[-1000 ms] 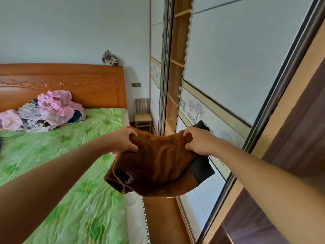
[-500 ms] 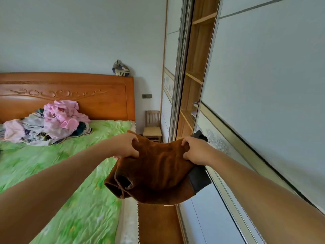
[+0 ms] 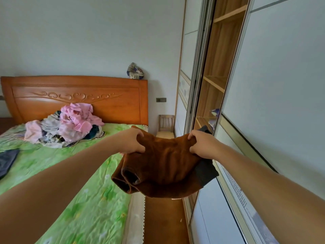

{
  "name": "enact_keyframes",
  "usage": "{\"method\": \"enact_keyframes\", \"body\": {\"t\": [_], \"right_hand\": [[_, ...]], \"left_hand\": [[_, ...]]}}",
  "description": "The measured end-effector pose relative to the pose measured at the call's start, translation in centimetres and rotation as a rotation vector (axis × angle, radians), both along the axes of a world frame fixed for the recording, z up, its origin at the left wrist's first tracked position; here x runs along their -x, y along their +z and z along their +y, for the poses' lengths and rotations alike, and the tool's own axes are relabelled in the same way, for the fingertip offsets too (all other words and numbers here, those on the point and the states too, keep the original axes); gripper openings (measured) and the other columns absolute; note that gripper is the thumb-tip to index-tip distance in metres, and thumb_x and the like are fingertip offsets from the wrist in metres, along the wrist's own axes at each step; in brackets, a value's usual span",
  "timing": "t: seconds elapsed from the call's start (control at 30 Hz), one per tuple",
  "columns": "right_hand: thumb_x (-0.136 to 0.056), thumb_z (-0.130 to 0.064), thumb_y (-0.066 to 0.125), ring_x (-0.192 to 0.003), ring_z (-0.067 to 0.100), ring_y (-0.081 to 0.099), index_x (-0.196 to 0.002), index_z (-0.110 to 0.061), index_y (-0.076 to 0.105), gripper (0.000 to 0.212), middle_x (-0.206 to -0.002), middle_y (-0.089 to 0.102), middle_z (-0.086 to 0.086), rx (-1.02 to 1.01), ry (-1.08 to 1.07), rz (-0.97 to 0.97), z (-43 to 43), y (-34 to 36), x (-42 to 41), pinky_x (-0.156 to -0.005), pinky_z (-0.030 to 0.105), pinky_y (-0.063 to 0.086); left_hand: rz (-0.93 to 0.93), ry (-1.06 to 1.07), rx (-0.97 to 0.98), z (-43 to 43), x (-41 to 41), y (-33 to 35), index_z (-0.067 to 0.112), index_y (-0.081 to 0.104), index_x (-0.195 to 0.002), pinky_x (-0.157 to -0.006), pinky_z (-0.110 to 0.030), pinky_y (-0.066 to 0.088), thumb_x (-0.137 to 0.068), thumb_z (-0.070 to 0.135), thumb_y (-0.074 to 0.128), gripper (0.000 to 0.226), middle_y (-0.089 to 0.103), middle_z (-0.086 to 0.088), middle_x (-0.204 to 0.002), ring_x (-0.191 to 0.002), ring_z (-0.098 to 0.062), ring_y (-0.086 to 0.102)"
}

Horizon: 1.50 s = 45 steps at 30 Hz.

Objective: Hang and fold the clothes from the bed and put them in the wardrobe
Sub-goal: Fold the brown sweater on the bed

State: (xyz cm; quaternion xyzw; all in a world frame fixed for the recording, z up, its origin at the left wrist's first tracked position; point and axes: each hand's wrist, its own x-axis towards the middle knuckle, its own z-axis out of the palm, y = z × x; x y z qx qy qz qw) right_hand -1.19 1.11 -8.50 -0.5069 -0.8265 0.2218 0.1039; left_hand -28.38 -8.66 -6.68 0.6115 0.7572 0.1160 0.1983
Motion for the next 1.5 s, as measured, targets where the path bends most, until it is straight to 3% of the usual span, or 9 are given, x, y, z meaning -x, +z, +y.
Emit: {"method": "enact_keyframes", "body": {"t": [0.2,0.37,0.57,0.8,0.97,1.03,1.17,1.3,1.5], "right_hand": [[-0.087,-0.021,0.065,-0.083,0.016,0.061,-0.115,-0.033,0.049,0.034,-0.097,0.058,-0.003,-0.042,-0.015,0.028,10.1,0.9,3.1,-0.073,0.036,0.055],[-0.089,-0.020,0.060,-0.082,0.017,0.061,-0.119,-0.035,0.050,0.034,-0.095,0.058,-0.002,-0.057,-0.062,0.046,21.0,2.5,7.3,-0.062,0.030,0.047],[-0.091,-0.017,0.055,-0.084,0.020,0.062,-0.116,-0.034,0.053,0.031,-0.098,0.059,0.001,-0.082,-0.131,0.158,31.6,6.6,11.3,-0.065,0.033,0.051],[-0.092,-0.017,0.048,-0.084,0.019,0.060,-0.117,-0.033,0.057,0.031,-0.095,0.057,-0.002,-0.225,-0.278,0.201,38.8,10.2,11.5,-0.062,0.031,0.047],[-0.086,-0.014,0.044,-0.080,0.020,0.059,-0.111,-0.030,0.060,0.034,-0.090,0.059,0.000,-0.310,-0.428,0.179,43.1,11.9,9.7,-0.064,0.032,0.048],[-0.087,-0.017,0.044,-0.079,0.020,0.058,-0.110,-0.029,0.060,0.030,-0.090,0.059,0.001,-0.352,-0.509,0.128,45.5,12.5,8.7,-0.063,0.032,0.046],[-0.088,-0.022,0.044,-0.090,0.028,0.060,-0.107,-0.025,0.061,0.025,-0.100,0.061,0.005,-0.450,-0.669,0.073,51.0,14.2,6.2,-0.083,0.043,0.055],[-0.089,-0.023,0.041,-0.082,0.028,0.061,-0.096,-0.024,0.060,0.021,-0.093,0.062,0.005,-0.488,-0.845,0.028,56.8,16.1,2.7,-0.077,0.041,0.055],[-0.084,-0.014,0.042,-0.078,0.028,0.062,-0.087,-0.018,0.063,0.021,-0.089,0.065,0.007,-0.468,-1.069,0.057,63.0,16.9,-3.4,-0.076,0.042,0.057]], "left_hand": [[-0.063,0.015,-0.005,11.3,3.4,0.0,0.026,0.054,-0.127,-0.046,-0.027,0.052,-0.082,0.034,0.077,0.052,0.068,-0.013,-0.099,-0.060,-0.022,0.064],[-0.068,-0.018,-0.012,23.3,7.8,1.5,0.023,0.063,-0.109,-0.042,-0.023,0.047,-0.078,0.034,0.077,0.036,0.072,-0.010,-0.090,-0.050,-0.015,0.063],[-0.101,-0.038,-0.043,35.0,12.1,6.3,0.029,0.062,-0.114,-0.061,-0.040,0.064,-0.078,0.036,0.078,0.041,0.070,-0.010,-0.101,-0.081,-0.031,0.073],[-0.219,-0.073,-0.122,43.6,12.5,9.8,0.029,0.065,-0.112,-0.063,-0.042,0.064,-0.076,0.034,0.080,0.039,0.068,-0.011,-0.104,-0.084,-0.031,0.072],[-0.248,-0.181,-0.171,50.0,10.0,12.2,0.028,0.064,-0.116,-0.079,-0.045,0.063,-0.079,0.033,0.078,0.040,0.066,-0.006,-0.110,-0.094,-0.027,0.068],[-0.268,-0.238,-0.188,53.4,8.4,12.8,0.029,0.063,-0.116,-0.074,-0.037,0.062,-0.081,0.030,0.077,0.038,0.066,-0.004,-0.110,-0.093,-0.023,0.067],[-0.283,-0.385,-0.222,61.2,5.0,14.5,0.027,0.064,-0.114,-0.079,-0.037,0.062,-0.085,0.028,0.074,0.031,0.067,-0.003,-0.109,-0.095,-0.022,0.067],[-0.349,-0.525,-0.263,70.0,2.0,15.8,0.029,0.064,-0.106,-0.067,-0.031,0.062,-0.084,0.027,0.075,0.025,0.068,-0.003,-0.107,-0.091,-0.020,0.069],[-0.389,-0.767,-0.226,81.3,-4.3,15.6,0.023,0.062,-0.118,-0.054,-0.023,0.055,-0.084,0.026,0.074,0.036,0.068,-0.004,-0.101,-0.083,-0.019,0.071]]}}
